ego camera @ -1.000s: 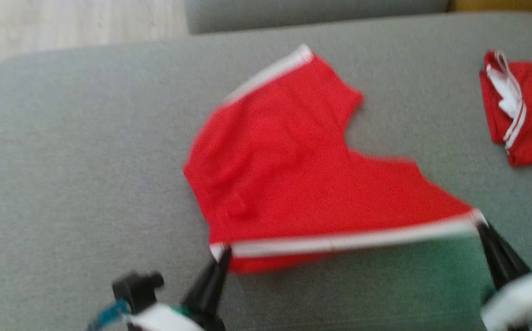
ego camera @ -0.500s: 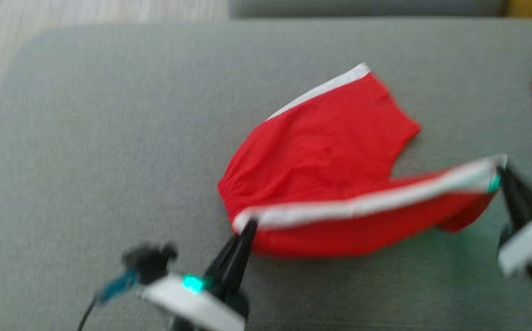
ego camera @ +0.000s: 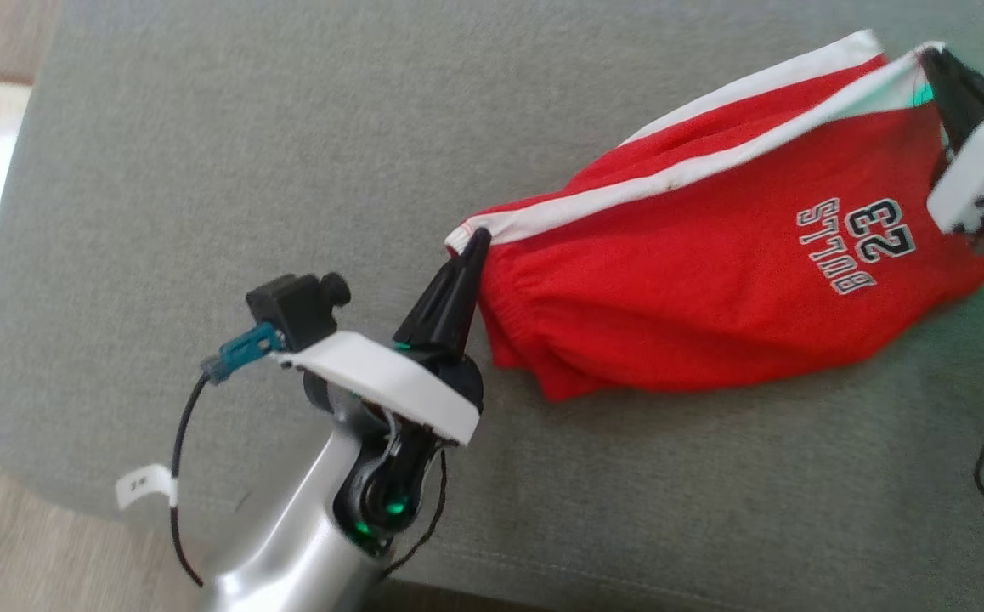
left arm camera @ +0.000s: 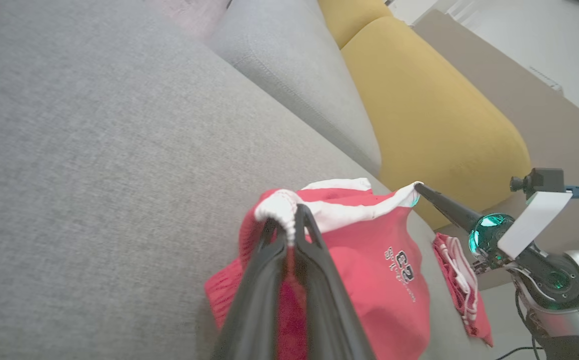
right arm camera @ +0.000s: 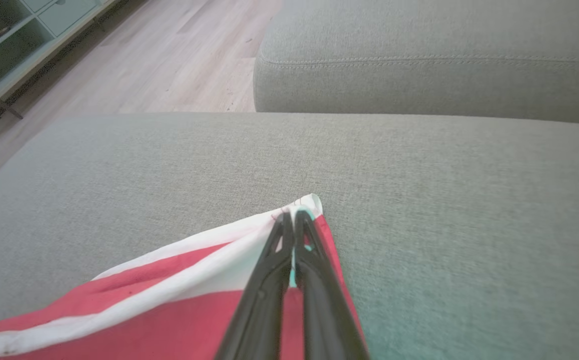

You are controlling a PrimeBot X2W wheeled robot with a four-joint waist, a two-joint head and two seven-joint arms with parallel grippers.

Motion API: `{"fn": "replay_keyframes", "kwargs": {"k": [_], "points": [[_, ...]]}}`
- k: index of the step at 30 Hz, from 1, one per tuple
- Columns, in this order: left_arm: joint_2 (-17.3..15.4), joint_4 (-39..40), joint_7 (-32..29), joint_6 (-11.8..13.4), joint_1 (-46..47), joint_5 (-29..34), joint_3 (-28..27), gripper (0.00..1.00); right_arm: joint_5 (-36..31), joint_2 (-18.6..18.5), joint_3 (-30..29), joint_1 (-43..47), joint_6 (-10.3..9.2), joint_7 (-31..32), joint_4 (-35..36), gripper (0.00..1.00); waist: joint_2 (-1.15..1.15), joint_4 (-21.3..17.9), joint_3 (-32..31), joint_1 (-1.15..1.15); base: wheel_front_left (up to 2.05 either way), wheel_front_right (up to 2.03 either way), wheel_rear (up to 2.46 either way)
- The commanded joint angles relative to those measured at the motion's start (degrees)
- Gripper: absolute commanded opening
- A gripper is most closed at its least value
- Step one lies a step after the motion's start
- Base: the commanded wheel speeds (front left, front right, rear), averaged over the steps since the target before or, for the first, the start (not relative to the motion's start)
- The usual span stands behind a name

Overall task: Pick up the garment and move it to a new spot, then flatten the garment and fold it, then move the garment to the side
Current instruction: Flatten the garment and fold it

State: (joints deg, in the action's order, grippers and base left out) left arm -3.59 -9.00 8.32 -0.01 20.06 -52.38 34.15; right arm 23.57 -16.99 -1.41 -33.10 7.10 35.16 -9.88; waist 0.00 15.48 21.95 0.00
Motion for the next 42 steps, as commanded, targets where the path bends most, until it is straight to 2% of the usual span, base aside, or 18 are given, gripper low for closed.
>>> {"fn": "replay_keyframes", "kwargs": {"k": [1, 10, 18, 19, 20, 21, 26, 28, 32, 36, 42], "points": [[0.0, 0.3, 1.0, -0.4, 2.5, -0.4, -1.7, 0.00, -0.7, -0.6, 1.3, -2.7, 0.39, -1.0, -0.1, 0.00, 0.00, 1.9, 2.1, 0.00, 0.00, 0.00, 0.00], [0.7, -6.8, 3.8, -1.6, 7.4, -2.0, 1.9, 0.00, -1.9, -1.0, 4.5, -10.2, 0.39, -6.3, -12.1, 0.00, 0.00, 2.8, 2.2, 0.00, 0.00, 0.00, 0.00], [0.7, -9.7, 5.8, 0.2, 10.3, -4.1, 4.2, 0.00, -2.2, -1.3, 7.7, -14.1, 0.39, -11.1, -17.8, 0.00, 0.00, 2.6, 2.6, 0.00, 0.00, 0.00, 0.00], [0.7, -10.0, 5.9, 0.6, 10.5, -4.1, 4.1, 0.20, -2.2, -1.2, 7.7, -14.4, 0.39, -12.0, -18.4, 0.22, 0.00, 2.6, 2.7, 0.00, 0.00, 0.00, 0.00], [0.7, -10.2, 6.1, 0.8, 10.6, -4.3, 4.1, 0.36, -2.3, -1.2, 7.8, -14.6, 0.39, -12.8, -18.9, 0.87, 0.00, 2.5, 2.7, 0.00, 0.00, 0.00, 0.00], [0.7, -10.3, 6.2, 1.0, 10.7, -4.3, 4.1, 1.00, -2.2, -1.1, 8.1, -14.7, 0.39, -13.4, -19.4, 1.00, 0.00, 2.4, 2.7, 0.00, 0.00, 0.00, 0.00], [0.7, -10.4, 6.5, 2.9, 10.0, -2.6, 3.7, 1.00, -1.7, -1.9, 7.1, -14.5, 0.39, -16.2, -19.8, 1.00, 0.00, 2.1, 2.0, 0.00, 0.00, 0.00, 0.00], [0.6, -9.7, 6.6, 3.9, 9.1, -1.0, 3.3, 1.00, -1.4, -2.4, 7.1, -13.5, 0.39, -15.5, -19.1, 1.00, 0.00, 1.9, 1.5, 0.00, 0.00, 0.00, 0.00], [-0.2, -5.7, 6.6, 5.4, 6.4, 3.7, 3.0, 1.00, -1.3, -3.7, 9.3, -10.4, 0.39, -8.4, -17.0, 1.00, 0.00, 1.3, 1.3, 0.00, 0.00, 0.00, 0.00], [-0.6, -1.5, 6.7, 7.0, 3.1, 9.3, 2.8, 1.00, -2.6, -4.2, 8.9, -8.1, 0.39, -2.6, -15.5, 1.00, 0.00, 1.3, 1.2, 0.00, 0.00, 0.00, 0.00], [-0.6, 1.3, 6.7, 8.6, 1.5, 16.2, 1.3, 1.00, -6.6, -4.0, 8.2, -6.4, 0.39, 2.7, -15.3, 1.00, 0.00, 2.4, 1.7, 0.00, 0.00, 0.00, 0.00]]}}
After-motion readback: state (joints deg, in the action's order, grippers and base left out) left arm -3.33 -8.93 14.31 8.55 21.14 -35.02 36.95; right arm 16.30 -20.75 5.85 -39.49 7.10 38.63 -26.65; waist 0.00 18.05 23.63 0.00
